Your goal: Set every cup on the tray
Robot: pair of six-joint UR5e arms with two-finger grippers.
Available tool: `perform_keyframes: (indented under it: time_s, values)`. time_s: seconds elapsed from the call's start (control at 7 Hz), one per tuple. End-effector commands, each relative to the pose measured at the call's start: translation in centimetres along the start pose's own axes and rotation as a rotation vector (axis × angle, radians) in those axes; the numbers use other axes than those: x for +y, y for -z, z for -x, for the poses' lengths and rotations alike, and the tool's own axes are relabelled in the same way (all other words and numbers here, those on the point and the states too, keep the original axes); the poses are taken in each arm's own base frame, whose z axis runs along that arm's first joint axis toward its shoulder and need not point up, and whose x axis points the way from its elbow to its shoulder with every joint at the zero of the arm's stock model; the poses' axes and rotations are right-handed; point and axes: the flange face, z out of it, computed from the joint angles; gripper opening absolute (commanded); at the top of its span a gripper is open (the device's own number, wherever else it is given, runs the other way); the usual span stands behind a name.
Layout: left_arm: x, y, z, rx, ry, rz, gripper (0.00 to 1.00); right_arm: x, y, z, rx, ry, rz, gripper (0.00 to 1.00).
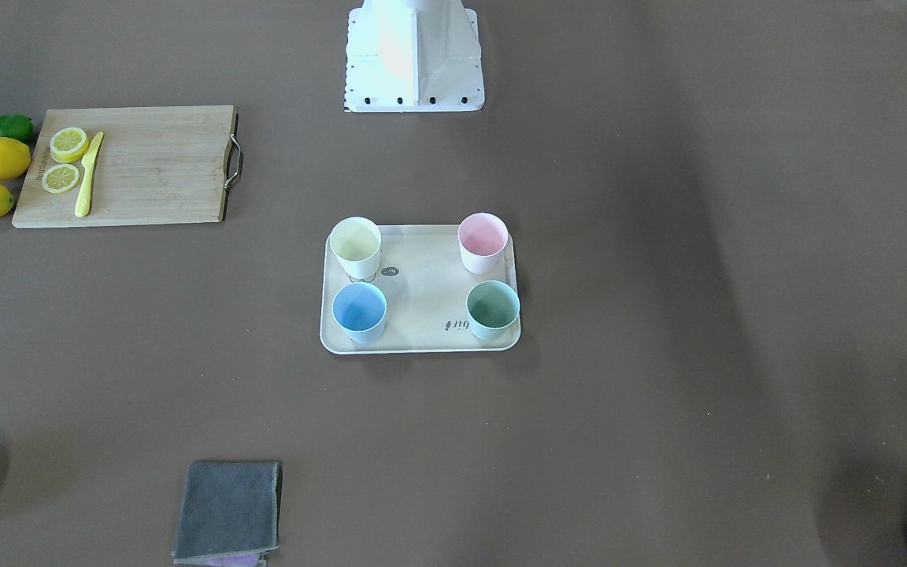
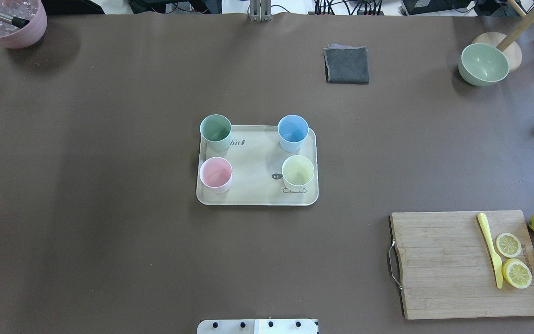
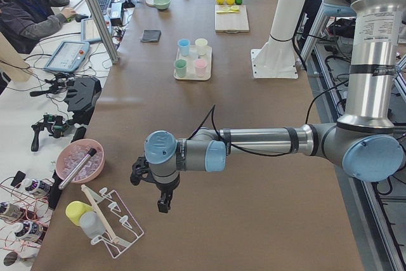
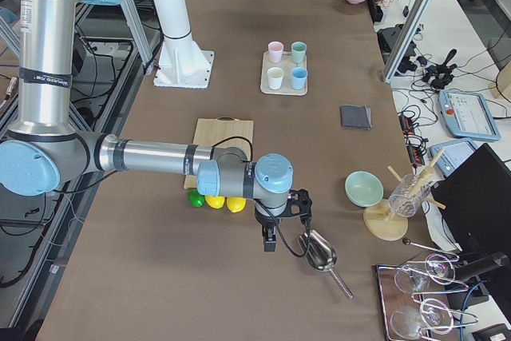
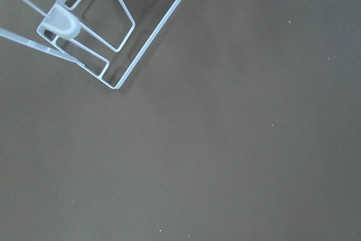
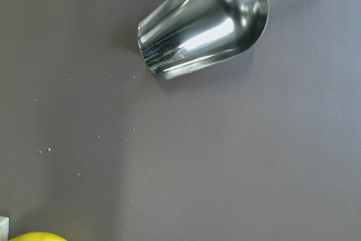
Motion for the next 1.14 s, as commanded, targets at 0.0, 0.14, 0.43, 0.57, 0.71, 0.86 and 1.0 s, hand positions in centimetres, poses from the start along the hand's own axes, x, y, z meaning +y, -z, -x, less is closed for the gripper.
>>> perform_keyframes:
  time_s: [0.0, 0.14, 0.43, 0.57, 0.71, 0.86, 1.0]
  values:
    - [2.1, 0.3, 2.2, 0.005, 0.064, 0.001, 0.98, 0.5, -0.2, -0.3, -0.003, -0.009, 0.004, 1.0]
    - [2.3, 0.0, 2.5, 0.003, 0.17, 0.008, 0.98, 0.7, -0.5, -0.5, -0.002, -0.013, 0.01, 1.0]
    - [1.7, 1.1, 1.2, 0.0, 0.284, -0.023, 0.98, 0.9, -0.6, -0.7, -0.004, -0.016, 0.013, 1.0]
    - [1.6, 1.4, 0.8, 0.0, 0.276, -0.028, 0.98, 0.9, -0.6, -0.7, -0.004, -0.016, 0.013, 1.0]
    - [1.5, 2.5, -0.3, -0.001, 0.254, -0.049, 0.98, 0.8, -0.6, -0.6, -0.004, -0.015, 0.012, 1.0]
    - [1.8, 3.3, -1.2, 0.0, 0.237, -0.066, 0.98, 0.8, -0.6, -0.6, -0.006, -0.013, 0.012, 1.0]
    - [2.0, 3.2, -1.2, 0.0, 0.238, -0.065, 0.98, 0.9, -0.6, -0.6, -0.007, -0.014, 0.013, 1.0]
